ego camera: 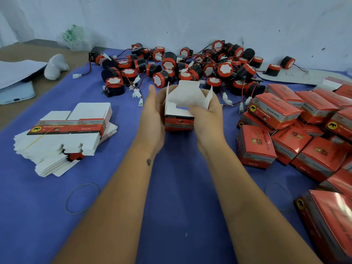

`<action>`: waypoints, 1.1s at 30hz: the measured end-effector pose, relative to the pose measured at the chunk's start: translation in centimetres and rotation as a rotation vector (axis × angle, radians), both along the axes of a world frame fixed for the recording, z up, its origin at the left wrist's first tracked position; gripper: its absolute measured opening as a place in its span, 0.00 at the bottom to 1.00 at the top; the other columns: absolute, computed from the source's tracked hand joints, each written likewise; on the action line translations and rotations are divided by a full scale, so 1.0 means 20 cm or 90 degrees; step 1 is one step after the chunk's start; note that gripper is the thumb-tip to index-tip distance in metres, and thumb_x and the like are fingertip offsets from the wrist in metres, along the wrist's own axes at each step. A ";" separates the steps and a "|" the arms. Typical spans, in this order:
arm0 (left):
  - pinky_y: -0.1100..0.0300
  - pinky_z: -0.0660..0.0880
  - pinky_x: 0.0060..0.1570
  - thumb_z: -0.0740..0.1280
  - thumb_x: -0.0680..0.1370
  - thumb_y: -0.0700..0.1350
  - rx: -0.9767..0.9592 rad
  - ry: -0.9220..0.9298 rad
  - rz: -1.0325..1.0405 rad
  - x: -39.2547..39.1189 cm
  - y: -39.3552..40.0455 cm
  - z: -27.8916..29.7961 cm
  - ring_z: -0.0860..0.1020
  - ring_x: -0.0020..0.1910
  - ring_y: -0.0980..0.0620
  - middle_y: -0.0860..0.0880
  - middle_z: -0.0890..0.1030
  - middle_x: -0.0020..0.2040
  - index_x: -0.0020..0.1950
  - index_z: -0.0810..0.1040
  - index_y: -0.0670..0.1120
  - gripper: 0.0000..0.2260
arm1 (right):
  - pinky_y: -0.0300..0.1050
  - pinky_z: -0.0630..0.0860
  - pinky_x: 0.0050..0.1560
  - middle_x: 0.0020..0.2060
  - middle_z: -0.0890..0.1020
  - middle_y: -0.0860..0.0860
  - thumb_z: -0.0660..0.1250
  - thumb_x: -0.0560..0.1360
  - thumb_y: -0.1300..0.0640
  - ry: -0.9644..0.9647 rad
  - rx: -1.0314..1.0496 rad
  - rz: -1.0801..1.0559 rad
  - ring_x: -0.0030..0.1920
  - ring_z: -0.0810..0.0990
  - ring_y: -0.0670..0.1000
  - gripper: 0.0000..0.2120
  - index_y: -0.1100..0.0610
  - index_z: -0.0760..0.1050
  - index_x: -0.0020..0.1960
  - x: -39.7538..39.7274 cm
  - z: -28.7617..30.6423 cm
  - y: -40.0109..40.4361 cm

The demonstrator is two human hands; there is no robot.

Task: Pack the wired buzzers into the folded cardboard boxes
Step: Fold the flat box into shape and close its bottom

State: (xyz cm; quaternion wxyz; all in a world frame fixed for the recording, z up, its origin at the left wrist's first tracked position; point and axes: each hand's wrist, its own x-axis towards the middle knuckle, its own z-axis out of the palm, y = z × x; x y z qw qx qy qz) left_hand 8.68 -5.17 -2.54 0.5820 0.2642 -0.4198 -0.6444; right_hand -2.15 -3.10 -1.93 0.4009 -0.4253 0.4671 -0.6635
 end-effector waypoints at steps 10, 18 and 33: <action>0.58 0.79 0.42 0.59 0.81 0.40 -0.056 -0.203 0.105 -0.02 0.00 -0.03 0.82 0.47 0.55 0.57 0.84 0.49 0.51 0.78 0.62 0.16 | 0.51 0.79 0.52 0.57 0.81 0.55 0.60 0.79 0.59 -0.128 0.049 0.100 0.55 0.81 0.56 0.13 0.56 0.74 0.62 0.02 0.00 0.02; 0.61 0.78 0.37 0.58 0.82 0.40 -0.039 -0.175 0.106 -0.02 0.00 -0.01 0.82 0.46 0.55 0.54 0.83 0.52 0.55 0.76 0.60 0.15 | 0.54 0.79 0.57 0.57 0.82 0.56 0.59 0.81 0.61 -0.211 0.006 0.188 0.58 0.81 0.57 0.12 0.56 0.77 0.61 -0.05 -0.01 0.01; 0.61 0.78 0.35 0.57 0.84 0.44 -0.026 -0.163 0.127 -0.02 0.02 0.00 0.82 0.48 0.51 0.48 0.81 0.58 0.52 0.75 0.66 0.16 | 0.51 0.80 0.53 0.56 0.80 0.51 0.58 0.81 0.65 -0.190 -0.011 0.269 0.55 0.81 0.53 0.15 0.53 0.73 0.64 -0.08 0.00 0.03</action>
